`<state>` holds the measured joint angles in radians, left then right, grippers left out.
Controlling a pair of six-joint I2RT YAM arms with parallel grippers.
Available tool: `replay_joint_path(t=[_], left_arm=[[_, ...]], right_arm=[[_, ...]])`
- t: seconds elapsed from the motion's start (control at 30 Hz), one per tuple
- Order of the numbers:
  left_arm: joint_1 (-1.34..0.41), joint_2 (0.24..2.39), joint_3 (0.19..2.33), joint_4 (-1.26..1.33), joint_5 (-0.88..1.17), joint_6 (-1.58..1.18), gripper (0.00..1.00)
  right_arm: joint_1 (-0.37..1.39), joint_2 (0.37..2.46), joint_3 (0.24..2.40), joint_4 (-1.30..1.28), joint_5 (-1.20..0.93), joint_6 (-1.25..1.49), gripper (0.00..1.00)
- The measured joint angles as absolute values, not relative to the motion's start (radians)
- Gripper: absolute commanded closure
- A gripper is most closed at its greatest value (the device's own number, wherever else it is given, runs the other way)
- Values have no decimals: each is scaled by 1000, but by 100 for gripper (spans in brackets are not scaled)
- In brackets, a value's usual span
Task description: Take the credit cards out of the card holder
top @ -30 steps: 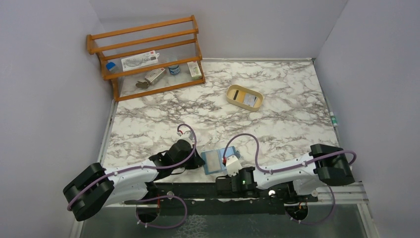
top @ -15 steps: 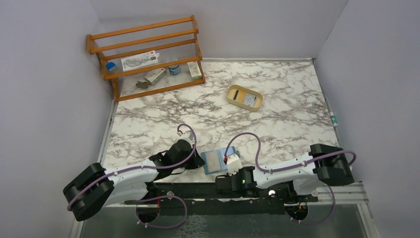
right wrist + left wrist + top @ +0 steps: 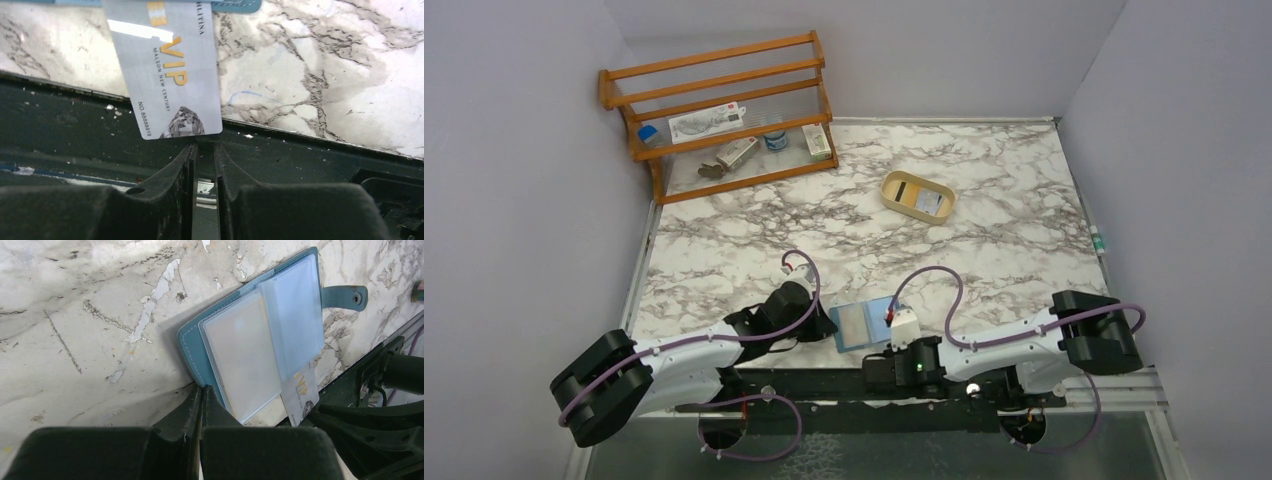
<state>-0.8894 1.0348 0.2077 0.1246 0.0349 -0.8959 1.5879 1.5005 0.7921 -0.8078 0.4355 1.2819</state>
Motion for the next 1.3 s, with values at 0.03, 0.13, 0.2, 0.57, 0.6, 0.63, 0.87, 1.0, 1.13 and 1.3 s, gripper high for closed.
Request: replay_joint_path(t=[0.03, 0.13, 0.2, 0.57, 0.6, 0.63, 0.87, 1.0, 1.13, 1.3], left_arm=[[-889, 1035, 208, 125, 35, -896, 100], [-889, 1036, 208, 125, 37, -892, 100], [-889, 1037, 208, 126, 38, -892, 100], [-889, 1046, 215, 126, 54, -884, 100], [-889, 1046, 215, 126, 55, -884, 100], [-889, 1046, 215, 126, 57, -884, 100], [-889, 1060, 215, 142, 72, -884, 100], [-886, 1074, 215, 159, 82, -884, 100], [-884, 1076, 215, 163, 84, -885, 100], [-885, 1076, 215, 163, 84, -893, 100]], right_arm=[[1584, 1494, 786, -805, 440, 1293, 77], [1562, 1485, 764, -796, 456, 1317, 77], [1555, 1481, 761, -793, 452, 1320, 77], [1523, 1487, 768, -793, 421, 1309, 78], [1522, 1487, 768, -793, 421, 1309, 78], [1520, 1485, 768, -793, 421, 1311, 78], [1452, 1448, 749, -754, 492, 1317, 78], [1398, 1446, 733, -718, 550, 1306, 78], [1352, 1446, 724, -669, 575, 1269, 77], [1297, 1448, 715, -604, 579, 1209, 59]])
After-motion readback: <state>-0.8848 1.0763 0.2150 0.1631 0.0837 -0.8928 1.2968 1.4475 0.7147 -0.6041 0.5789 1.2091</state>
